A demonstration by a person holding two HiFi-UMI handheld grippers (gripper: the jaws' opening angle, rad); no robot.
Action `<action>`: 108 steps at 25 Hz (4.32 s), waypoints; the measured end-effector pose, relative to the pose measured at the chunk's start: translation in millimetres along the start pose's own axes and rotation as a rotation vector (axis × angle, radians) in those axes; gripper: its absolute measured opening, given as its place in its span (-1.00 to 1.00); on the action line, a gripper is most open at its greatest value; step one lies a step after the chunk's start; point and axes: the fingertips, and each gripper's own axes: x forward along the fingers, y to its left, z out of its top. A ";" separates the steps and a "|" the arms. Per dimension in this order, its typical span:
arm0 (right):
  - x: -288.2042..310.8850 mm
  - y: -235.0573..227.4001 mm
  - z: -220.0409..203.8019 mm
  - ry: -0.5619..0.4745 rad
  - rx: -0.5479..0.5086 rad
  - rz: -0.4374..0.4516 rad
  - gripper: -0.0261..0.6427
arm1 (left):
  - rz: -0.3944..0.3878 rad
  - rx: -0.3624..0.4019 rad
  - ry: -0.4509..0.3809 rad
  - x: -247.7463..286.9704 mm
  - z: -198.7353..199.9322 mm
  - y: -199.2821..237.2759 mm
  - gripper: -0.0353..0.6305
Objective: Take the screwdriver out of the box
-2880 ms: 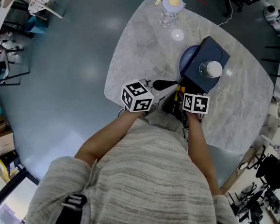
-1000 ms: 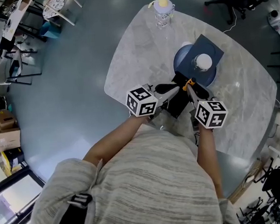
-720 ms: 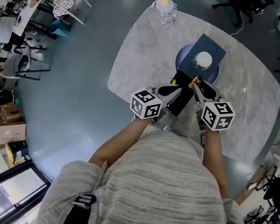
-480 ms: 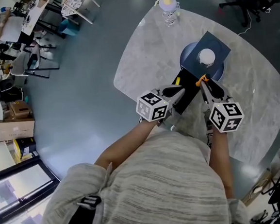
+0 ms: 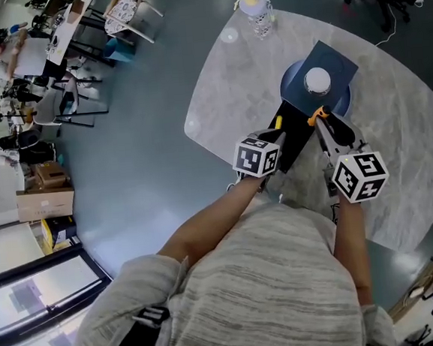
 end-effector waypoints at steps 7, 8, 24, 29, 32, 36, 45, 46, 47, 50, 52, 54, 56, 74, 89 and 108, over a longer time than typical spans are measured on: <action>-2.2 -4.0 0.8 -0.008 0.017 0.026 -0.61 | 0.141 0.015 0.071 17.0 -9.6 15.1 -0.65; -1.7 -4.9 1.3 -0.009 0.018 0.030 -0.61 | 0.148 0.012 0.082 20.0 -11.1 16.2 -0.60; -2.0 -6.0 6.8 -0.014 0.032 0.072 -0.61 | 0.332 -0.048 0.221 46.5 -32.3 41.0 -0.50; -2.7 -10.6 7.4 -0.013 0.036 0.073 -0.60 | 0.354 -0.038 0.252 56.7 -38.6 39.5 -0.47; -4.1 -13.7 7.4 -0.012 0.042 0.069 -0.61 | 0.365 -0.018 0.272 59.7 -41.9 39.9 -0.46; -6.3 -20.3 5.8 -0.012 0.053 0.064 -0.61 | 0.335 -0.016 0.253 62.1 -40.3 36.0 -0.46; -2.1 -17.7 12.0 -0.024 0.046 0.075 -0.61 | 0.114 0.079 0.191 59.8 -18.3 -2.7 -0.67; -2.9 -18.4 11.8 -0.023 0.046 0.074 -0.61 | 0.137 0.112 0.197 60.3 -20.1 1.4 -0.60; -3.8 -18.8 11.6 -0.022 0.047 0.071 -0.61 | 0.152 0.138 0.207 62.7 -23.0 5.2 -0.47; -5.9 -20.0 11.5 -0.019 0.048 0.061 -0.61 | 0.128 0.153 0.239 77.6 -30.3 5.0 -0.25; -8.3 -22.0 10.0 -0.017 0.051 0.051 -0.61 | 0.128 0.143 0.277 84.8 -36.6 2.8 -0.23; -12.0 -23.1 7.4 -0.017 0.055 0.042 -0.61 | 0.165 0.150 0.305 87.6 -42.1 6.9 -0.24; -15.1 -24.3 6.3 -0.018 0.057 0.033 -0.61 | 0.192 0.152 0.307 87.4 -43.7 11.4 -0.34; -23.1 -19.0 5.9 -0.016 0.033 -0.010 -0.61 | 0.147 0.127 0.218 83.2 -31.1 15.5 -0.65; -14.3 1.3 25.0 -0.064 -0.001 -0.079 -0.61 | -0.048 0.159 -0.028 34.8 42.1 -10.1 -0.65; -9.7 28.9 49.2 -0.113 -0.058 -0.164 -0.61 | -0.423 0.098 -0.546 -97.9 164.5 -53.2 -0.66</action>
